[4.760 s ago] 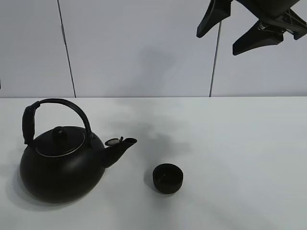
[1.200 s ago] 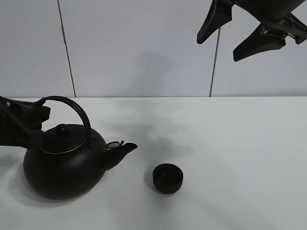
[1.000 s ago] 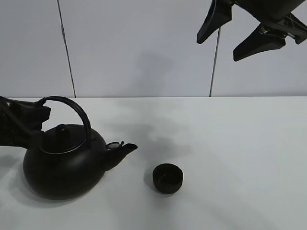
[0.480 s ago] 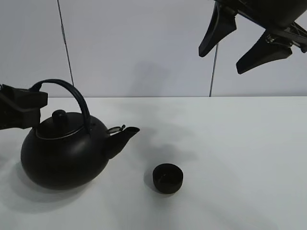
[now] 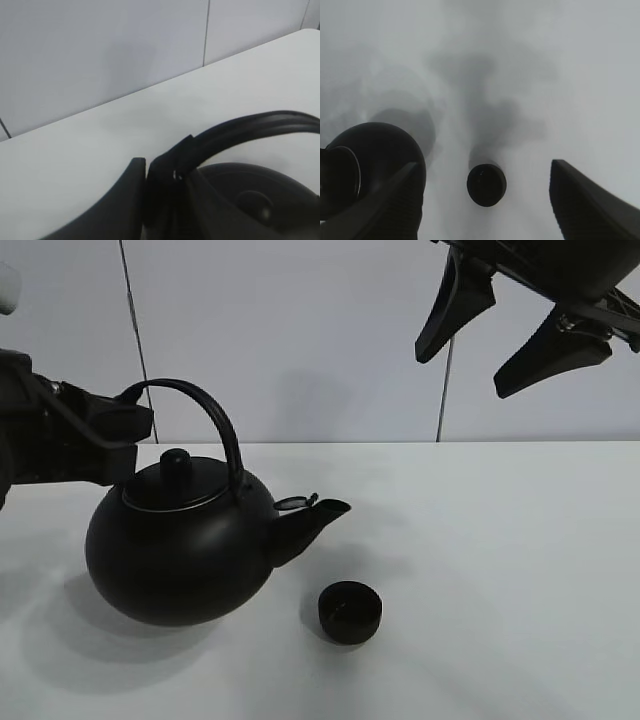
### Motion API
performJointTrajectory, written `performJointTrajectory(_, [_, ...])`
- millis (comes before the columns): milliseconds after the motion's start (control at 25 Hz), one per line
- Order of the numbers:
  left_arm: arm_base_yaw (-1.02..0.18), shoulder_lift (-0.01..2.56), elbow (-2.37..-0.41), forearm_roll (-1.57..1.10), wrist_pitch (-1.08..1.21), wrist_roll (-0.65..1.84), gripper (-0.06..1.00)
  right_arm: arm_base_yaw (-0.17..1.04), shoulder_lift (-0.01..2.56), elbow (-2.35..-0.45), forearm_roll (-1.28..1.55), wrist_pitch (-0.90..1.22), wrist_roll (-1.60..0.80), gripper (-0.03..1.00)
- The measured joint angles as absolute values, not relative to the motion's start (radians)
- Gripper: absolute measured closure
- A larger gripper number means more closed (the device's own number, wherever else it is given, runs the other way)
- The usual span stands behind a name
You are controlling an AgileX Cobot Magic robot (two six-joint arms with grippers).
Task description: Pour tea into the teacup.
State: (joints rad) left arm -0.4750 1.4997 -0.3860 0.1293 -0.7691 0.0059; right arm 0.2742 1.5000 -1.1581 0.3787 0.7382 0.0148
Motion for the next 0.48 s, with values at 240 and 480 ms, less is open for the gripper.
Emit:
performJointTrajectory(240, [-0.581,1.500,-0.399,-0.203,-0.755,0.204,0.80,0.274,1.500,-1.158,0.379,0.746,0.015,0.47])
performJointTrajectory(480, [-0.675,1.500,-0.399,-0.402,-0.771,0.357,0.81,0.274,1.500,-1.158,0.379,0.748,0.015,0.47])
